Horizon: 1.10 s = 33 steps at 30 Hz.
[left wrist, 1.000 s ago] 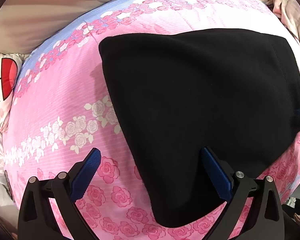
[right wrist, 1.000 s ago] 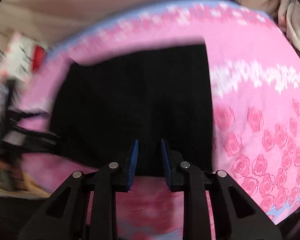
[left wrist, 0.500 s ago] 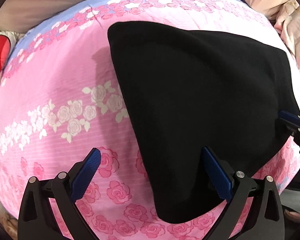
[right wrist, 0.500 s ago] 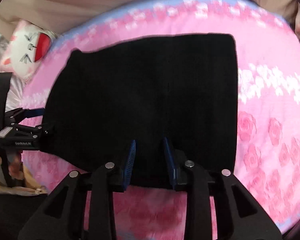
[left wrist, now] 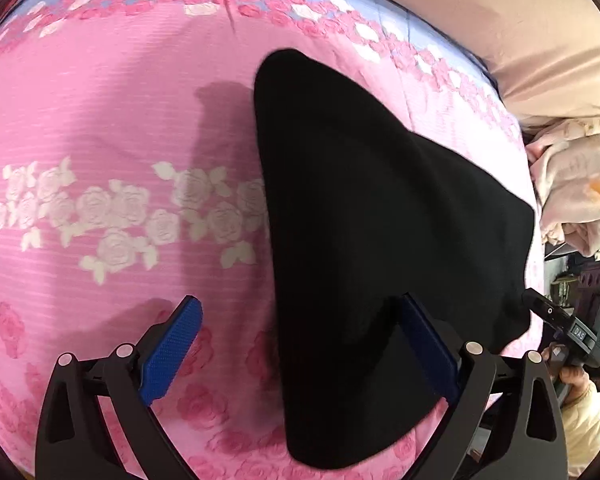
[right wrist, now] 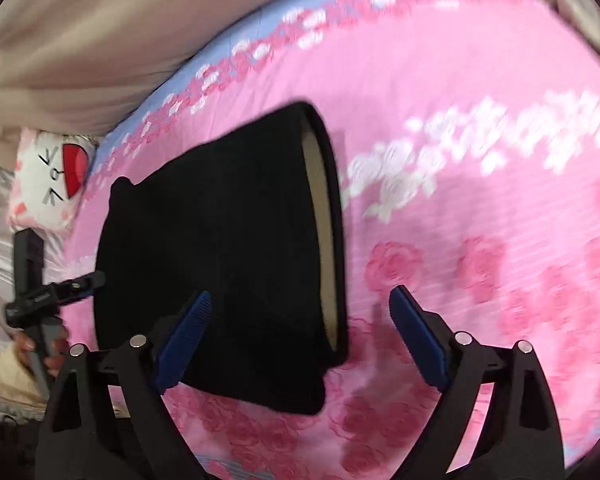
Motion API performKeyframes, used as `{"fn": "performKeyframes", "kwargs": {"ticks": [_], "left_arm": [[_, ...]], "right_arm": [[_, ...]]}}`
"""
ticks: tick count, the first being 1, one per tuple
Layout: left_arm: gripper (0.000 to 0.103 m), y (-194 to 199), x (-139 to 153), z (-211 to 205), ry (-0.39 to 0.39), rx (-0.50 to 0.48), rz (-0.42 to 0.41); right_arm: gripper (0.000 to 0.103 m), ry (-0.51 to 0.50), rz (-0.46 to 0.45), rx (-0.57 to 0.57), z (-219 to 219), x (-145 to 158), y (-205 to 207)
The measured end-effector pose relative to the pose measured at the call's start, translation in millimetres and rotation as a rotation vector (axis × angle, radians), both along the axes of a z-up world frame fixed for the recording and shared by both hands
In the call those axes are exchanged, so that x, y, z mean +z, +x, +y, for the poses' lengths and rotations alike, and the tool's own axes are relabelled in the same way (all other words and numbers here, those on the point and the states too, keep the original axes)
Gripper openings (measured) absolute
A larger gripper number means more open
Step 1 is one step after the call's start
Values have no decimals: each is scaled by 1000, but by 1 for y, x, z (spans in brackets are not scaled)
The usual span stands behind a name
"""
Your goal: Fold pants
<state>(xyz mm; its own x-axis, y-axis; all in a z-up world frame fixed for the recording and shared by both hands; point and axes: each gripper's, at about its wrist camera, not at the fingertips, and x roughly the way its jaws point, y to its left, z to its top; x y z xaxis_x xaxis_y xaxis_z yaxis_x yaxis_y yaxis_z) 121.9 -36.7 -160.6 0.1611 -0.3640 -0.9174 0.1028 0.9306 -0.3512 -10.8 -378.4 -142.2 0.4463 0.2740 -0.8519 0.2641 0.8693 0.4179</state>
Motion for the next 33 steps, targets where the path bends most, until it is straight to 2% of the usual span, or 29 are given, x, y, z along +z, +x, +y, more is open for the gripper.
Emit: {"fn": "performKeyframes", "kwargs": {"ticks": [3,7,9,10,11,13,14,15,18,20,21,22,23,24,26,27,28,30,33], "left_arm": [[95,0,-9,-14,-7,-25,6],[95,-1,-15,-30,20,-60,-7],[95,0,-15,-44,5,-112,-10],[94,-2,-15,-49,22,-123,-16],[93,-1,-16,-53,51,-131,-22],[90,-1,-16,-57,71,-148,-38],[83,-1,-15,-57,71,-146,-42],[74,-1,-13,-56,62,-142,-43],[51,-2,-2,-55,63,-148,-58],[53,-3,0,-51,60,-140,-53],[59,-2,-3,-50,53,-130,-51],[64,-1,-6,-49,49,-124,-51],[76,1,-10,-49,53,-115,-49],[81,1,-14,-47,49,-107,-47],[85,-2,-14,-51,42,-100,-58],[84,-3,-14,-55,63,-101,-64],[79,-3,-13,-56,66,-102,-71],[53,-9,-4,-53,60,-114,-93],[36,-8,11,-45,8,-116,-82]], "right_arm": [[80,36,9,12,6,-14,1],[80,83,-14,34,16,-14,1],[80,75,-20,43,19,-14,6],[79,68,-24,58,20,-15,8],[76,56,-27,66,20,-16,10],[57,59,-26,47,12,-16,6],[52,74,-26,36,6,-14,3],[37,100,-33,39,8,-12,3],[35,21,-36,97,31,4,8],[36,40,-12,83,30,1,10],[38,49,-4,71,27,-2,11],[46,53,1,54,24,-6,12],[49,59,11,44,22,-10,13],[53,73,15,35,21,-13,14],[54,100,7,9,20,-14,14],[44,104,3,17,21,-13,14],[37,110,-4,22,22,-9,12],[33,104,-22,29,26,3,9],[31,118,-55,37,32,23,4]]}}
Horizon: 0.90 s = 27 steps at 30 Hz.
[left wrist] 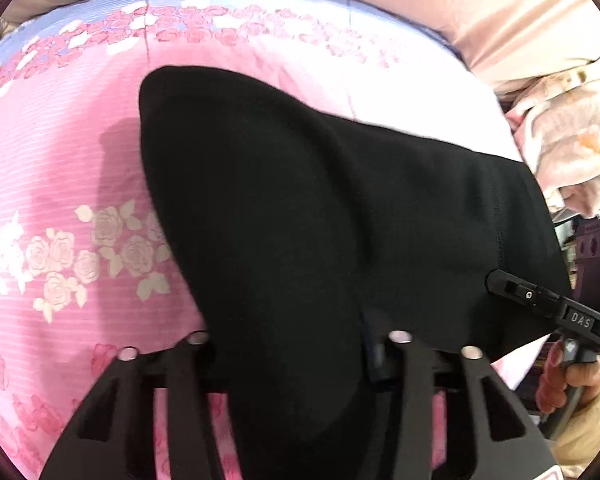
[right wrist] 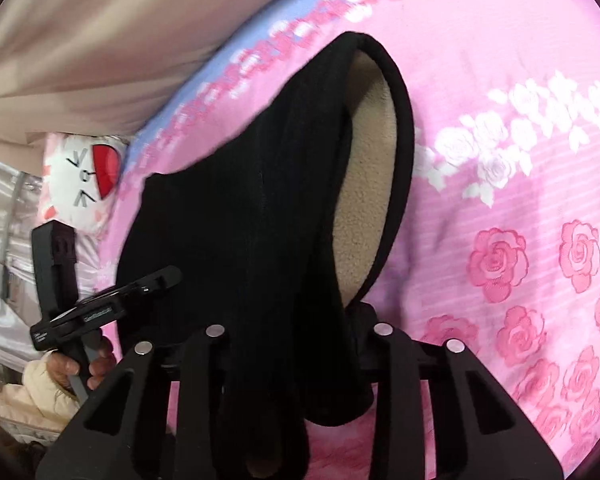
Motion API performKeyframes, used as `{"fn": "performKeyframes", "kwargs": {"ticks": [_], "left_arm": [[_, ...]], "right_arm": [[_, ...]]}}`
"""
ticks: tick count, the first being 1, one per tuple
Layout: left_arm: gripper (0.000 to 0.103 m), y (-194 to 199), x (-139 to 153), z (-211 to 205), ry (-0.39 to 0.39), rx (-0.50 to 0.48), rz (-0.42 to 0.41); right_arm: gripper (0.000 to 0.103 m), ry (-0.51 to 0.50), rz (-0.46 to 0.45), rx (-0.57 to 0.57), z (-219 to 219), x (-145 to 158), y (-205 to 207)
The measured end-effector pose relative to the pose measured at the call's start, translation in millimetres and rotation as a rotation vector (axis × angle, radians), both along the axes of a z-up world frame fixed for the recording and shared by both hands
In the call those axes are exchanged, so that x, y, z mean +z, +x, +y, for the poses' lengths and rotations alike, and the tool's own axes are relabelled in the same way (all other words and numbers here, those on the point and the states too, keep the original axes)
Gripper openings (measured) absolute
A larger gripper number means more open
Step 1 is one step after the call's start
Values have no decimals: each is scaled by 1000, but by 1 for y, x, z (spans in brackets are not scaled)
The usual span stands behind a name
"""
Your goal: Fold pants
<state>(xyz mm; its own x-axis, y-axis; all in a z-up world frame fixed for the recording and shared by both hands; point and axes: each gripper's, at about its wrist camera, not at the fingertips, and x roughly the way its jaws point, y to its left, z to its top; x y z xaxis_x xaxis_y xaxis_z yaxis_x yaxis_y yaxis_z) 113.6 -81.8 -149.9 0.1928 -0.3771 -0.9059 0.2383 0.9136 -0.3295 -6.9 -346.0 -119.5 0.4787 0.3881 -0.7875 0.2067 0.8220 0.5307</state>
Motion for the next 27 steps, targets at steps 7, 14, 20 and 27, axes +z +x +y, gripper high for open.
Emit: {"fn": "performKeyframes", "kwargs": {"ticks": [7,14,20,27], "left_arm": [[33,-22,52,18,-52,-22,20],[33,-42,126,34,-80,-38,-99],[33,-12,185,37,-88,-44,-302],[33,71,183,27,-42,-49,-406]], "right_arm": [[31,59,-47,26,17,50,-23],[31,47,-165,34,29,109,-29],[31,-33,-322,63,27,162,19],[31,-87,-391,74,10,153,109]]}}
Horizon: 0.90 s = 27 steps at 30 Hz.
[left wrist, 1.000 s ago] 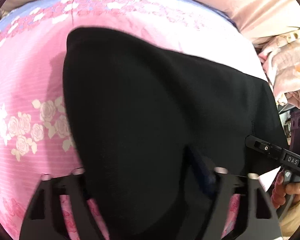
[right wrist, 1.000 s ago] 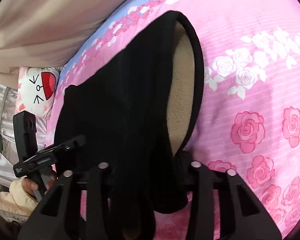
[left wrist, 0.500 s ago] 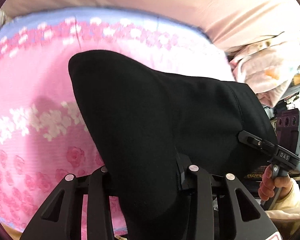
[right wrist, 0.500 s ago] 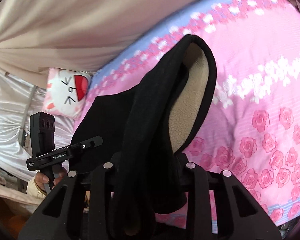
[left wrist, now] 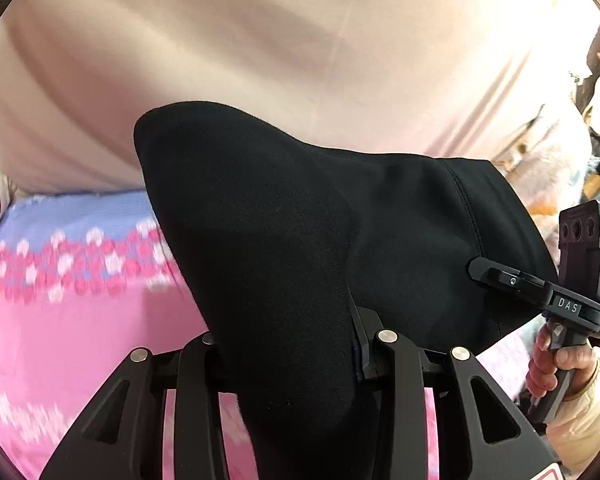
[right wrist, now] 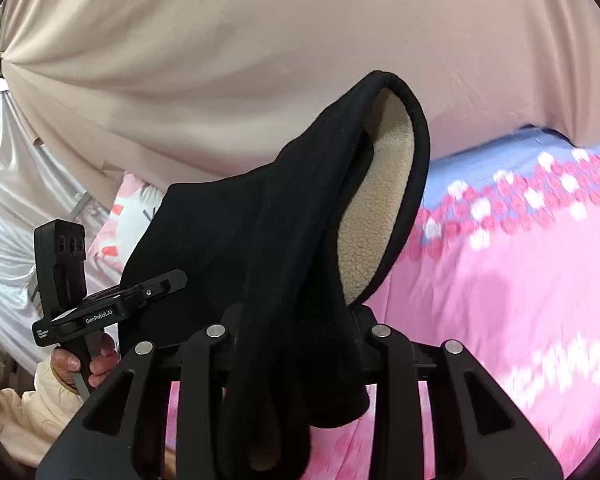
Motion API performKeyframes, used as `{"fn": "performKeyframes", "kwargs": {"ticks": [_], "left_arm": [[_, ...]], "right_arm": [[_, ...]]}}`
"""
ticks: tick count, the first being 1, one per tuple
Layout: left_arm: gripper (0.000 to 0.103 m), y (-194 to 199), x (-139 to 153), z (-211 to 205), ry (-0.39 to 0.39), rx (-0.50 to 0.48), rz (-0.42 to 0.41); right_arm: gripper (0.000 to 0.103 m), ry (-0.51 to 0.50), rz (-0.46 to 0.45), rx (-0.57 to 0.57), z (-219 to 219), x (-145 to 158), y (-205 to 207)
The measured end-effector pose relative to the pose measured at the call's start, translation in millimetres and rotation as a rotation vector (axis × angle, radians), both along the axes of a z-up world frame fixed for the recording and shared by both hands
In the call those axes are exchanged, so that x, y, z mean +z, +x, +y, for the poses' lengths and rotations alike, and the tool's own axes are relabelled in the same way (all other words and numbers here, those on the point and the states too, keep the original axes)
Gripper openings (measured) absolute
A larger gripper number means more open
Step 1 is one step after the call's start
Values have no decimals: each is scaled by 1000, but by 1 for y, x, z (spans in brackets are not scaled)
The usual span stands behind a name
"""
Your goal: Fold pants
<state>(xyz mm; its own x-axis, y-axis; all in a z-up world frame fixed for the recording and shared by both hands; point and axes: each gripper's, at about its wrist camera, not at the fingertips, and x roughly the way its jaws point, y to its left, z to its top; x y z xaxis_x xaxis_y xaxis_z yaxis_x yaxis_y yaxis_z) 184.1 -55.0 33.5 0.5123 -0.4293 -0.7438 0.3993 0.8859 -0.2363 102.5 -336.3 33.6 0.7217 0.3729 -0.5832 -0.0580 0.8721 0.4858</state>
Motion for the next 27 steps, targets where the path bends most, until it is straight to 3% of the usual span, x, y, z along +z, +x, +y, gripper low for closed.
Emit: {"fn": "performKeyframes", "kwargs": {"ticks": [4,8,16,18,19,21,23,25,27], "left_arm": [[33,47,-27,0,20,11,-8],[33,91,-73,4,29,13,44],[36,125,-167,13,82,19,134],[41,125,-175,18,65,12,128],[43,123,-177,18,67,6,120],[63,120,-187,18,104,13,104],[70,122,-199,29,94,50,117],[69,115,-190,43,62,92,108],[68,95,-160,62,84,165,45]], "right_arm": [[31,21,20,-1,-13,-35,50],[31,36,68,-8,-21,-79,91],[33,62,193,-32,-36,-181,130],[36,76,192,-36,-41,-189,129],[43,71,193,-32,-44,-194,128],[53,74,186,-28,-48,-201,124],[55,125,198,-28,-55,-197,118],[59,110,208,-98,-72,-181,98],[60,40,172,-239,-91,-145,63]]}}
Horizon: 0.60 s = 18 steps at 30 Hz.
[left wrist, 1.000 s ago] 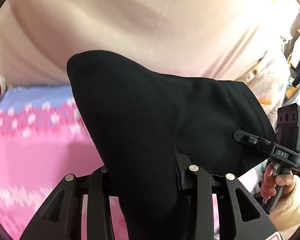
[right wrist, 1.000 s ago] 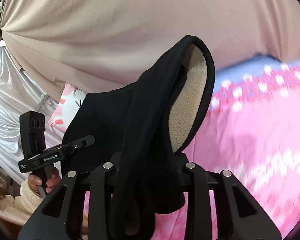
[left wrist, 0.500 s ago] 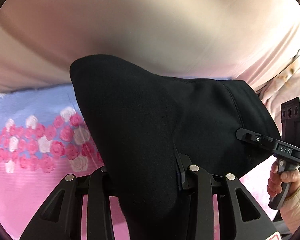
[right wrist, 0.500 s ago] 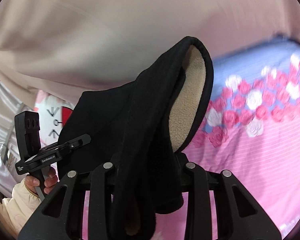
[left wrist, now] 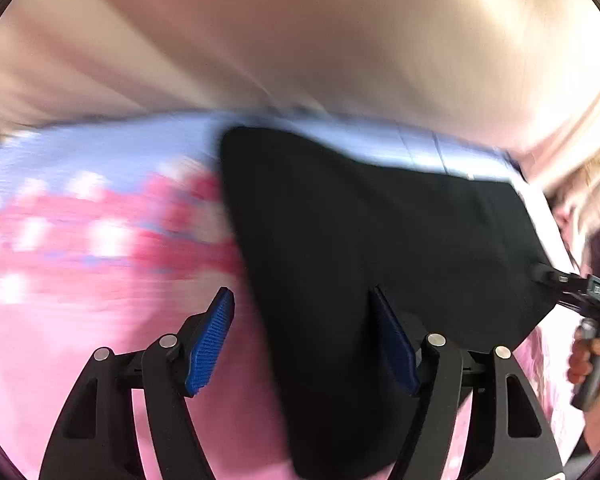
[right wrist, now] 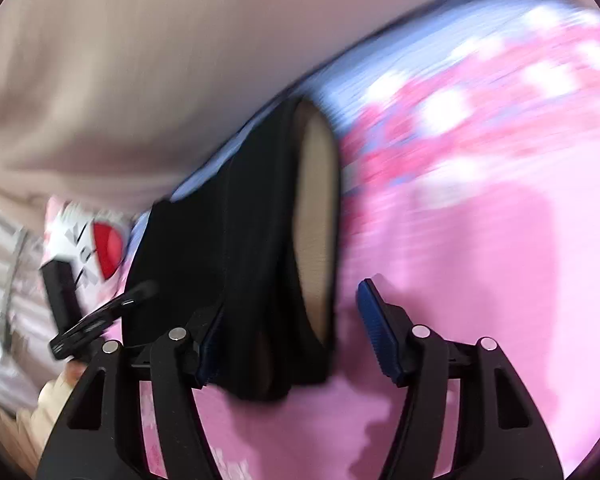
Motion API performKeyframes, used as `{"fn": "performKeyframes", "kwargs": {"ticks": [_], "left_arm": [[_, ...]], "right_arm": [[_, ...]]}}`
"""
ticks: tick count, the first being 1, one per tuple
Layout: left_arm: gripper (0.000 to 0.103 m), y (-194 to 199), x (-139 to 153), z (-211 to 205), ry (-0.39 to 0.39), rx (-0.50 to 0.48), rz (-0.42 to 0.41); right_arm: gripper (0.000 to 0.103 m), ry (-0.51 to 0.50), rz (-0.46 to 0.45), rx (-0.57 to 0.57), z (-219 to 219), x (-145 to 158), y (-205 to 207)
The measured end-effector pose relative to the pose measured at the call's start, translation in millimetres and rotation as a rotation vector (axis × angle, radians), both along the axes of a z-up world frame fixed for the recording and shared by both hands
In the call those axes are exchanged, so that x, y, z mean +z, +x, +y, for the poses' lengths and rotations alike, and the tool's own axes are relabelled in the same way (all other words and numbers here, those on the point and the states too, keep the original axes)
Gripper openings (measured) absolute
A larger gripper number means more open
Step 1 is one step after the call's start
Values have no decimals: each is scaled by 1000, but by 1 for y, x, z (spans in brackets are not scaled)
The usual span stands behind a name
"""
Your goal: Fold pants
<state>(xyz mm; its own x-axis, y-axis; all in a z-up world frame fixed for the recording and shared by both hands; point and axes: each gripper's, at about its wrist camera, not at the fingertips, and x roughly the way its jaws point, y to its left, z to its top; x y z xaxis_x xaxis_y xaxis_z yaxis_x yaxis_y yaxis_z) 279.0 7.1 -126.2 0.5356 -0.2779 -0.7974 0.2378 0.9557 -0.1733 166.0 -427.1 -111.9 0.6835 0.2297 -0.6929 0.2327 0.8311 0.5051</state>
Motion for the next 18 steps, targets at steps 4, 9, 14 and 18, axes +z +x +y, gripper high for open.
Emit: {"fn": "performKeyframes", "kwargs": {"ticks": [4,9,14,18], "left_arm": [[71,-26,62,23,60,140,-93],[74,-6,45,-41,169,84,-42],[84,2,-35,-55,263,111,82],[92,3,-28,-40,226,174,121]], "right_arm": [[34,-164,-132,58,26,74,-18],[24,-316,-14,271,96,41,47],[20,-372,37,248,80,-17,51],[20,-378,89,219,84,-1,50]]}}
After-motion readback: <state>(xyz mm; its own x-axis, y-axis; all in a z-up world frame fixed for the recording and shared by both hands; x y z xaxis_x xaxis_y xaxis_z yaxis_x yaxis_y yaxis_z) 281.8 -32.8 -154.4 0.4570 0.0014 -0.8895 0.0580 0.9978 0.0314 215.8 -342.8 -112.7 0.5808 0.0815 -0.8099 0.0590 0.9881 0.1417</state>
